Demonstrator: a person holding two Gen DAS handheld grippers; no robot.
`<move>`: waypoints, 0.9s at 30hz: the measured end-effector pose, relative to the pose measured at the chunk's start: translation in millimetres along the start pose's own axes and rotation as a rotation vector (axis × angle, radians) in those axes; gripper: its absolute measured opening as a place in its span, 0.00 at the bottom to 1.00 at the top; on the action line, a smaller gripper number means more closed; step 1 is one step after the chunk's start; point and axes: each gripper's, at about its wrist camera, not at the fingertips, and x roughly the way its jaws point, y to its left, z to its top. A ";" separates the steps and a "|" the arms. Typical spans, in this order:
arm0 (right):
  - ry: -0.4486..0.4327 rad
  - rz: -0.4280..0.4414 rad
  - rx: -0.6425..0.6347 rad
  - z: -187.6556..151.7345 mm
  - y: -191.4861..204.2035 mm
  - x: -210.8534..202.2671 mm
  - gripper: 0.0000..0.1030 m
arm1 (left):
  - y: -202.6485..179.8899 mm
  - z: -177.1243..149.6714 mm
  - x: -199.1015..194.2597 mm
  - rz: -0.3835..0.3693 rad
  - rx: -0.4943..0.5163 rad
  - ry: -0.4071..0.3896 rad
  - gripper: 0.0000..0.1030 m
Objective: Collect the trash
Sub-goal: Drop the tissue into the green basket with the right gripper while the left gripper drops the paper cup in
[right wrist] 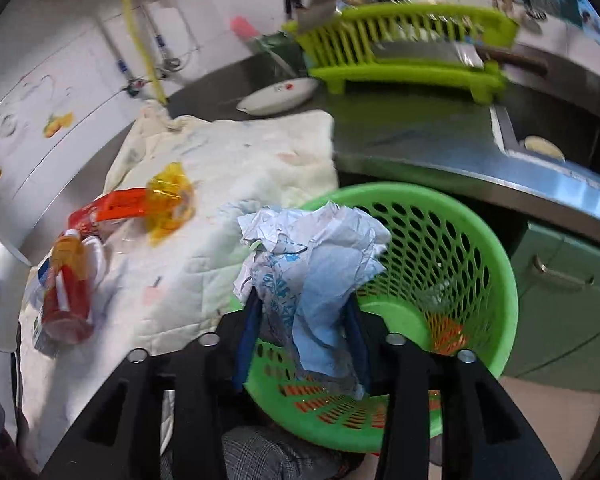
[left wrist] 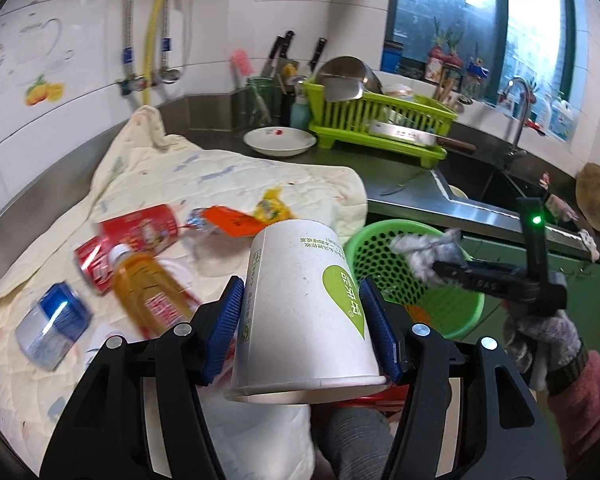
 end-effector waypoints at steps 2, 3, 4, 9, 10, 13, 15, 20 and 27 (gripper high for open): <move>-0.002 -0.008 0.008 -0.5 -5.4 6.5 0.52 | -6.6 5.5 8.3 -0.010 0.004 0.008 0.57; -0.007 -0.016 0.013 -1.7 -8.8 8.4 0.55 | -9.6 8.4 12.7 -0.017 0.005 0.010 0.57; -0.015 -0.025 0.020 -2.5 -12.2 7.8 0.57 | -13.4 12.4 18.7 -0.022 0.004 0.015 0.57; -0.050 -0.019 0.056 -5.6 -29.1 0.6 0.65 | -32.8 25.0 44.7 -0.048 0.025 0.036 0.57; -0.058 -0.019 0.057 -7.1 -32.1 -3.4 0.65 | -36.6 25.9 48.4 -0.049 0.033 0.037 0.57; -0.080 -0.043 0.069 -13.8 -39.7 -17.0 0.67 | -57.4 31.0 66.4 -0.082 0.067 0.046 0.57; -0.104 -0.049 0.069 -20.4 -43.1 -29.0 0.69 | -70.8 33.2 78.5 -0.112 0.080 0.060 0.57; -0.147 -0.087 0.080 -34.9 -52.2 -50.2 0.72 | -104.0 33.6 118.4 -0.155 0.114 0.124 0.57; -0.168 -0.093 0.126 -53.0 -65.1 -60.0 0.73 | -139.8 23.2 161.3 -0.159 0.190 0.170 0.60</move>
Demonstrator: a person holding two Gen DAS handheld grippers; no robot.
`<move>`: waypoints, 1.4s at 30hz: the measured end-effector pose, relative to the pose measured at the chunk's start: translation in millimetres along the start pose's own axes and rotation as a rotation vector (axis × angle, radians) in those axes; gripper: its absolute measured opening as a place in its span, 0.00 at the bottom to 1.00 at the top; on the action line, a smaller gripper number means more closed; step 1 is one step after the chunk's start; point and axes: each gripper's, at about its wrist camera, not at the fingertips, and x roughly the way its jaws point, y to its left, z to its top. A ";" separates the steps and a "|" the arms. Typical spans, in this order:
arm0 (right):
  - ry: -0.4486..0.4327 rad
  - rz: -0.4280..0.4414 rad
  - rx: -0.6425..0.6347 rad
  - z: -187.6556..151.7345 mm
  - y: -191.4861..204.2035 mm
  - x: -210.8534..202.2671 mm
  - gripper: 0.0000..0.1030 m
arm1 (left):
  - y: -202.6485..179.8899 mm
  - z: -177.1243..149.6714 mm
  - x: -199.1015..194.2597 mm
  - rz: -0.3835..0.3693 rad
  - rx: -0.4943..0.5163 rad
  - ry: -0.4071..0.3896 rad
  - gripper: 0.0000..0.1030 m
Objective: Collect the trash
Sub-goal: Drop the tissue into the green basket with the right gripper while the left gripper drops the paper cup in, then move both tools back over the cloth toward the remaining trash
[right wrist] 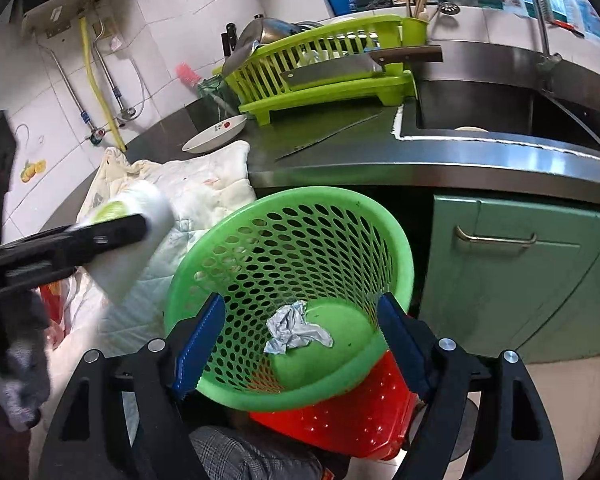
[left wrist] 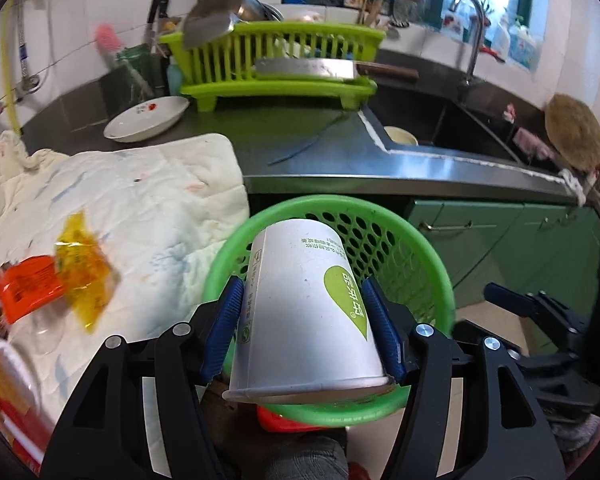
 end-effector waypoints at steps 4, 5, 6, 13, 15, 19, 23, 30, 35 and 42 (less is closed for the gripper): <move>-0.001 -0.013 -0.004 -4.9 -1.7 -0.3 0.74 | 1.0 0.2 26.3 -0.018 -0.005 0.034 0.61; 0.002 -0.006 0.003 -5.3 -2.3 0.5 0.74 | 2.2 0.3 29.8 -0.016 -0.002 0.035 0.62; 0.003 -0.004 0.011 -6.1 -3.5 0.8 0.74 | 3.2 -0.1 36.0 -0.016 -0.004 0.036 0.65; -0.006 -0.006 0.005 -7.9 1.2 -0.1 0.74 | 11.2 -6.7 47.2 -0.034 -0.019 0.041 0.74; -0.003 0.016 0.011 -8.0 3.6 -0.7 0.74 | 15.9 -8.9 35.9 -0.031 -0.036 0.024 0.74; -0.002 0.015 -0.023 -8.2 16.1 -3.0 0.74 | 23.3 -12.3 6.9 -0.019 -0.052 -0.020 0.74; -0.006 0.041 -0.050 -8.8 33.1 -9.3 0.74 | 31.3 -20.6 -32.0 0.019 -0.065 -0.061 0.74; 0.000 0.105 -0.122 -10.1 76.9 -16.2 0.74 | 57.3 -41.3 -90.9 0.107 -0.104 -0.112 0.74; 0.029 0.175 -0.196 -10.5 121.4 -14.0 0.74 | 88.0 -62.1 -138.0 0.173 -0.147 -0.153 0.74; 0.069 0.259 -0.321 -6.6 190.1 -2.1 0.74 | 143.4 -96.4 -184.0 0.278 -0.248 -0.160 0.75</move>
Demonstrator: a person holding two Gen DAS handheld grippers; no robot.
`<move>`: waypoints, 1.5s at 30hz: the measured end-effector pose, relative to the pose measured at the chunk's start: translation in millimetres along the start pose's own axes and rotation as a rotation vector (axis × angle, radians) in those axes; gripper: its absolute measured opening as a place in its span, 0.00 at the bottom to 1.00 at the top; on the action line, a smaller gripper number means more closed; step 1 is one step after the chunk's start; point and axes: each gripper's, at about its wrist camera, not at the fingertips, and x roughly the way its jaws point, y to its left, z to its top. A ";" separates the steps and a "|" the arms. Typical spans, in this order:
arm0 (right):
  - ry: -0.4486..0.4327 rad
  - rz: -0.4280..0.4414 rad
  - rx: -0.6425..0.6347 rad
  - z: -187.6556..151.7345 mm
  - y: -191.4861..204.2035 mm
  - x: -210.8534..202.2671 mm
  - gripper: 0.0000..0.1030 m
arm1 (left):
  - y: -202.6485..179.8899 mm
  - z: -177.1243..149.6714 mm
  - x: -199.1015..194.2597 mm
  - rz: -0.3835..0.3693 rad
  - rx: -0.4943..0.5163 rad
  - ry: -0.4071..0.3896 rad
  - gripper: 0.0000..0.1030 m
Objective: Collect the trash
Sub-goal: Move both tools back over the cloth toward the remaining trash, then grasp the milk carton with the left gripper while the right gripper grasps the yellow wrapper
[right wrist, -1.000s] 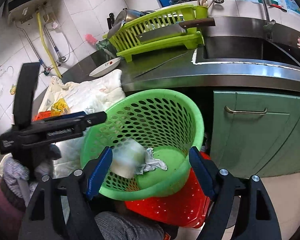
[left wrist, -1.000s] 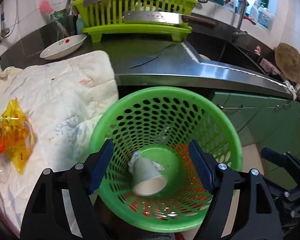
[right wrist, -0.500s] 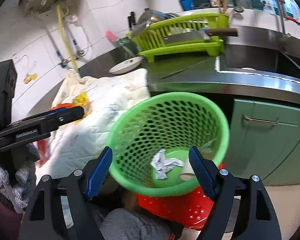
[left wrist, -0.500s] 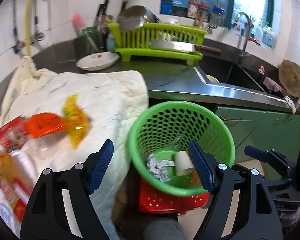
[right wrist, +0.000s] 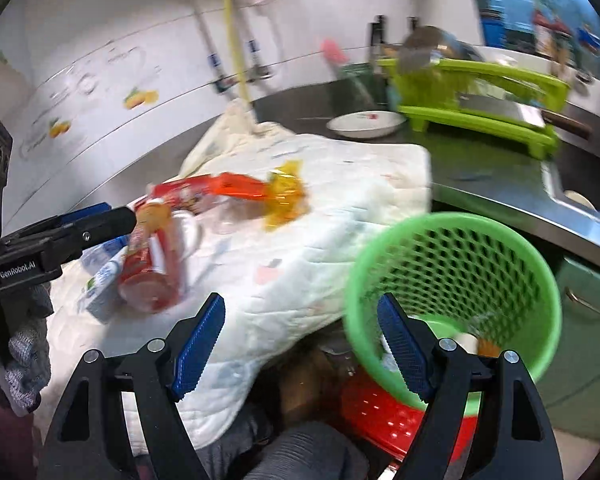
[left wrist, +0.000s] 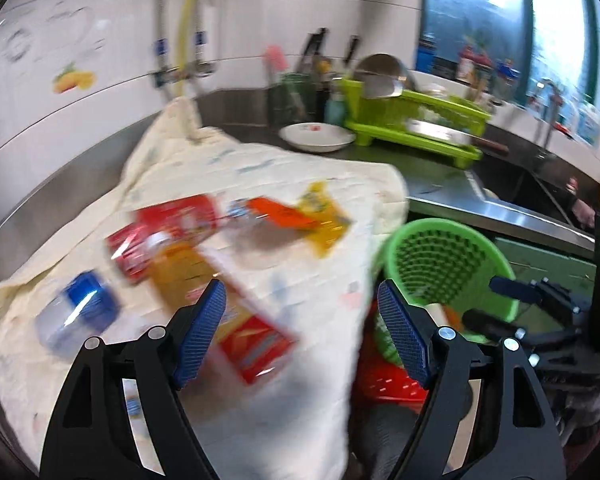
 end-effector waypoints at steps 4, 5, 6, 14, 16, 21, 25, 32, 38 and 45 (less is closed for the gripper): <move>0.007 0.030 -0.043 13.4 23.0 14.3 0.74 | 41.3 -13.2 -10.9 0.061 -0.059 0.007 0.75; 0.010 0.039 -0.051 16.8 28.7 18.2 0.74 | 48.7 -16.4 -12.5 0.072 -0.068 0.007 0.75; 0.009 0.040 -0.056 18.7 32.7 20.7 0.74 | 57.3 -19.4 -14.3 0.086 -0.079 0.008 0.75; 0.019 0.031 -0.074 42.3 43.4 52.0 0.73 | 109.2 -44.6 -15.2 0.148 -0.163 0.047 0.75; 0.015 0.014 -0.070 51.3 39.2 61.3 0.73 | 114.3 -48.4 -13.6 0.154 -0.175 0.057 0.75; 0.012 0.018 -0.029 80.8 25.3 88.0 0.69 | 126.6 -55.8 -11.4 0.148 -0.205 0.066 0.75; 0.036 0.019 0.007 107.1 12.7 118.8 0.66 | 132.5 -57.8 -9.0 0.156 -0.206 0.071 0.75; 0.086 0.023 0.065 127.4 -5.1 166.1 0.62 | 137.8 -58.9 1.4 0.144 -0.190 0.099 0.75; 0.140 0.055 0.168 130.1 -25.1 202.3 0.59 | 131.5 -58.1 12.9 0.124 -0.139 0.128 0.78; 0.198 0.081 0.228 126.0 -37.2 224.9 0.53 | 126.5 -55.5 30.5 0.095 -0.097 0.168 0.79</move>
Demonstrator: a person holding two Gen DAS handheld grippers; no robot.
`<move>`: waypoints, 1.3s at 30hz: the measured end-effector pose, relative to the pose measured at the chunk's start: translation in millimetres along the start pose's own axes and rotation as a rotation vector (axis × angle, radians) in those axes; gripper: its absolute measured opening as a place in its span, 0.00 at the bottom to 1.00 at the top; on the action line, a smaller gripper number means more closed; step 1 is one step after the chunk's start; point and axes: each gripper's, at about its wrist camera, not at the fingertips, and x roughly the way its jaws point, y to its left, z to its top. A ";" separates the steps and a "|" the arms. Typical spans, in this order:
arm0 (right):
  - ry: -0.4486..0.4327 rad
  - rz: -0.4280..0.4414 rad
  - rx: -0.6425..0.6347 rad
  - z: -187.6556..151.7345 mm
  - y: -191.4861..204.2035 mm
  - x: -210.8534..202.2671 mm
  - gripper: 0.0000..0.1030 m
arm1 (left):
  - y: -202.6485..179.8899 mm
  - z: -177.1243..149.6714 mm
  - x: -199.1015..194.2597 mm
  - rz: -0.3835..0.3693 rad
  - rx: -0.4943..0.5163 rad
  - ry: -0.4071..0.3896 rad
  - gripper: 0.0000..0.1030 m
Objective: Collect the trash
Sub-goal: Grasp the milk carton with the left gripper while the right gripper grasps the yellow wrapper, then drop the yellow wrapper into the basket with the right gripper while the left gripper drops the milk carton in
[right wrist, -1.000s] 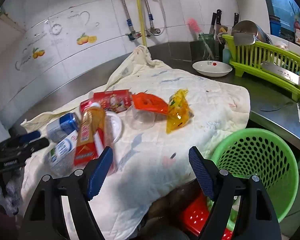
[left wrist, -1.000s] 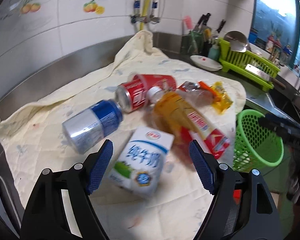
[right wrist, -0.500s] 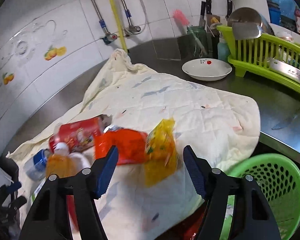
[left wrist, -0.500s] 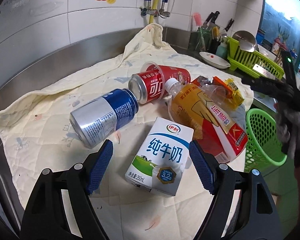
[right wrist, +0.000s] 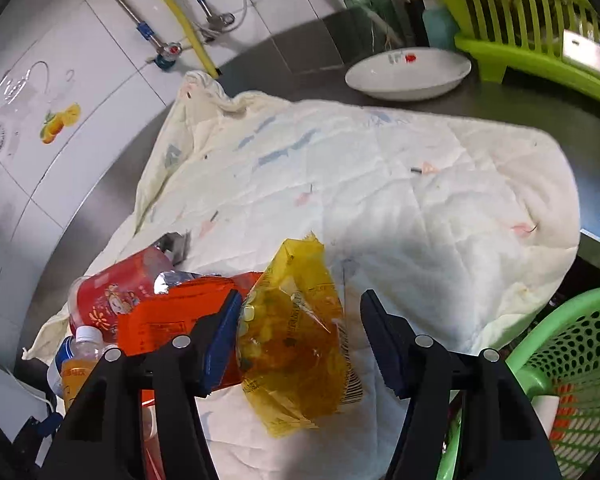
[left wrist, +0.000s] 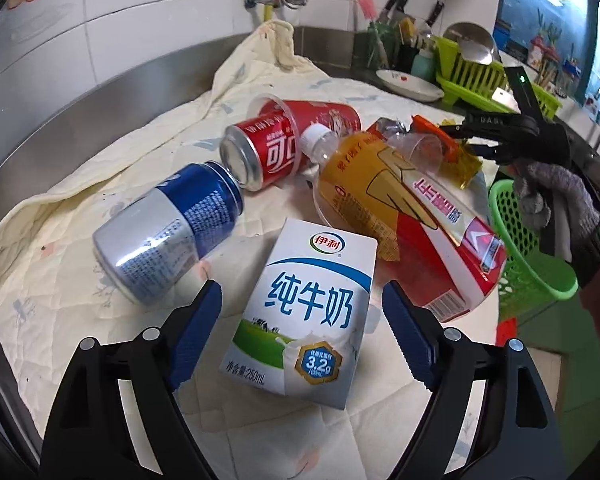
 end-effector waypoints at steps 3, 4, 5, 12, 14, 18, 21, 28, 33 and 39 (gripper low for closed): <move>0.000 0.035 0.014 -1.2 -1.6 -2.5 0.46 | -1.0 1.8 6.9 -0.010 0.015 0.014 0.79; -0.004 0.037 0.010 -1.4 -1.3 -4.7 0.45 | -1.1 2.2 8.7 -0.014 0.021 0.016 0.79; -0.009 0.036 0.005 -2.1 -0.6 -7.5 0.43 | -0.8 2.4 10.2 -0.017 0.024 0.016 0.79; -0.088 -0.013 -0.067 -7.8 11.0 -38.2 0.40 | 0.0 3.1 21.3 -0.027 0.038 0.044 0.79; -0.108 -0.039 -0.101 -9.6 16.5 -46.7 0.40 | 0.2 3.2 24.6 -0.031 0.038 0.052 0.79; -0.135 -0.068 -0.153 -14.1 24.7 -61.6 0.40 | -1.9 4.9 33.7 -0.034 0.047 0.075 0.78; -0.155 -0.084 -0.171 -16.5 27.6 -70.6 0.40 | -2.9 4.9 39.3 -0.036 0.054 0.088 0.70; -0.173 -0.114 -0.156 -17.2 20.3 -81.8 0.40 | -3.5 2.6 38.5 -0.031 0.054 0.073 0.68; -0.186 -0.115 -0.153 -24.1 15.3 -95.5 0.40 | -8.3 0.5 32.6 -0.010 0.079 0.049 0.65; -0.187 -0.136 -0.149 -41.6 5.3 -107.6 0.40 | -7.6 -0.5 13.2 -0.014 0.069 0.008 0.64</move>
